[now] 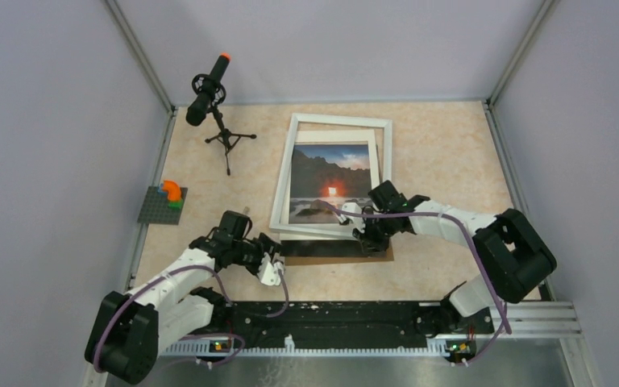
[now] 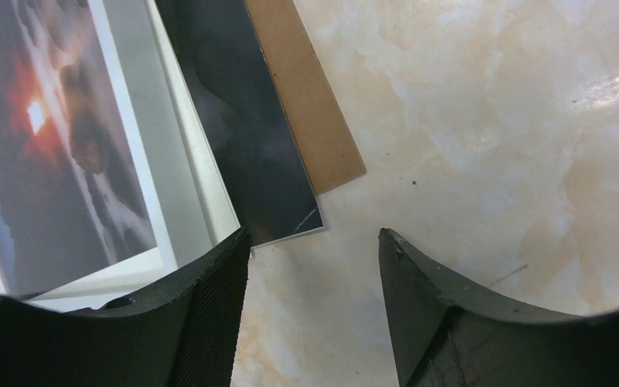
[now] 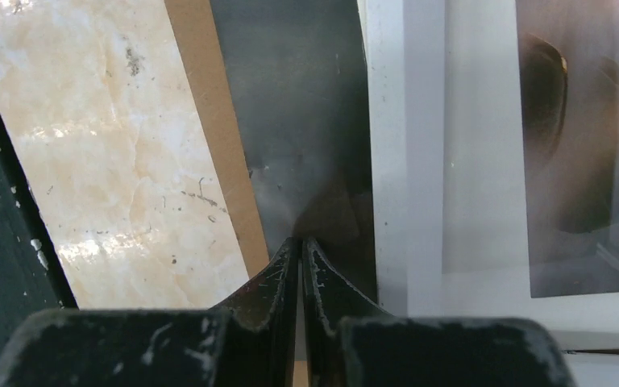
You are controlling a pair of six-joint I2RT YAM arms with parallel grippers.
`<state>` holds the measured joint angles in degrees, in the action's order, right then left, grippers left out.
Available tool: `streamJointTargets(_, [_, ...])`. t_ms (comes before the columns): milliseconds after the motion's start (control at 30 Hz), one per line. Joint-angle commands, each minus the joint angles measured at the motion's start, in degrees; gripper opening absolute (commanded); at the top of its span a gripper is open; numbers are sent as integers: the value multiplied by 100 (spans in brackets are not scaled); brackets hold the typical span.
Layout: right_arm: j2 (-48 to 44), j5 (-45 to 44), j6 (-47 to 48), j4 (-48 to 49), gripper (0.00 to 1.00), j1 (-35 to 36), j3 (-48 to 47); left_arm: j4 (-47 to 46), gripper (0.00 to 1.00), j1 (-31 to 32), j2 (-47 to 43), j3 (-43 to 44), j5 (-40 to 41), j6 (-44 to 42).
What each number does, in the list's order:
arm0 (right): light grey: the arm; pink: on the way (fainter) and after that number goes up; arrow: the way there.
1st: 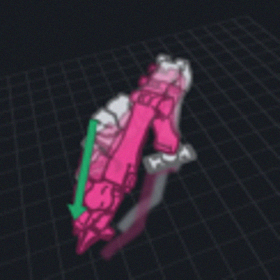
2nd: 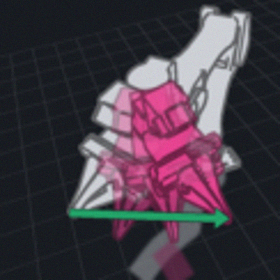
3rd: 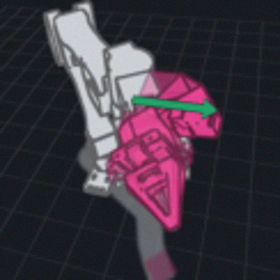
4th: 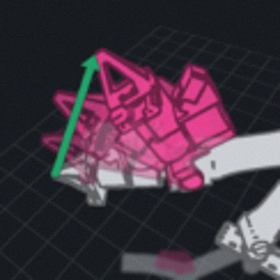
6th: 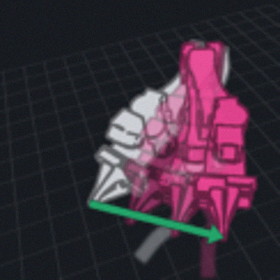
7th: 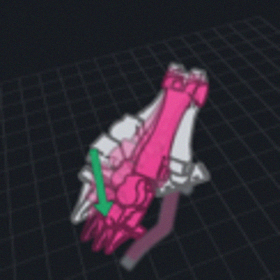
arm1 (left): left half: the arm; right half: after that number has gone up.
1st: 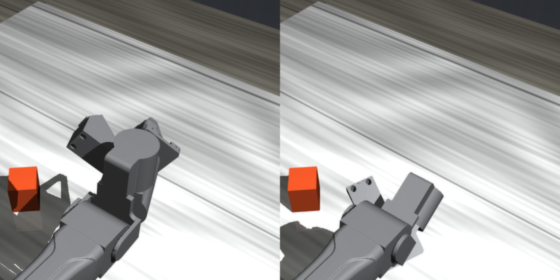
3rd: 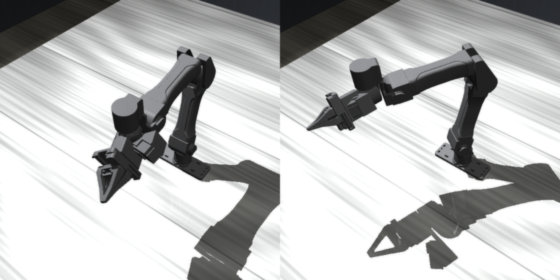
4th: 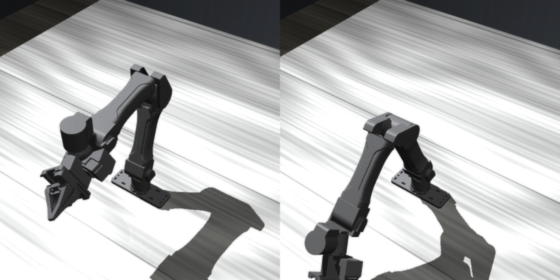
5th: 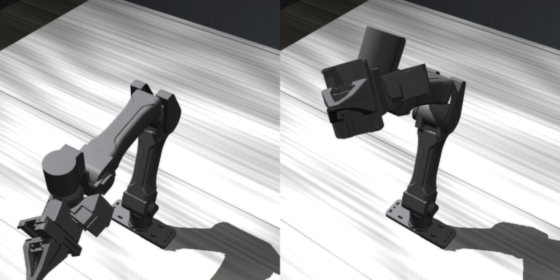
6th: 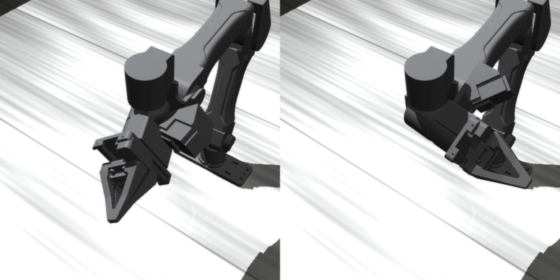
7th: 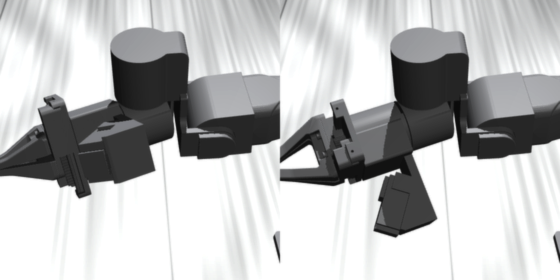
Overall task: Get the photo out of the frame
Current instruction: Pick up the photo from the photo frame.
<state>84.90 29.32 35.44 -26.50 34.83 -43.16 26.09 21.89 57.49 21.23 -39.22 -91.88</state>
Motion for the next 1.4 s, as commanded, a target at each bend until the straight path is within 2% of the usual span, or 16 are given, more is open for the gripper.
streamJointTargets(0, [219,-713,-175,385,3,351,-141,-747,65,107,-51,-305,-138,-100])
streamJointTargets(200, [527,-1162,-181,432,0,542,-101,-1445,63,303,218,-507,131,95])
streamJointTargets(467, [844,-1464,-43,409,0,677,18,-2035,44,459,-146,-830,176,358])
streamJointTargets(600, [850,-1474,-14,383,0,716,64,-2114,38,510,-386,-823,164,571])
streamJointTargets(900, [844,-1456,7,352,0,731,82,-2418,32,773,-291,-682,406,1075])
streamJointTargets(1100, [794,-1497,41,339,0,733,88,-2207,33,842,-33,-708,410,682])
streamJointTargets(1367, [775,-1475,98,339,0,736,171,-1734,36,833,-118,-753,1032,514])
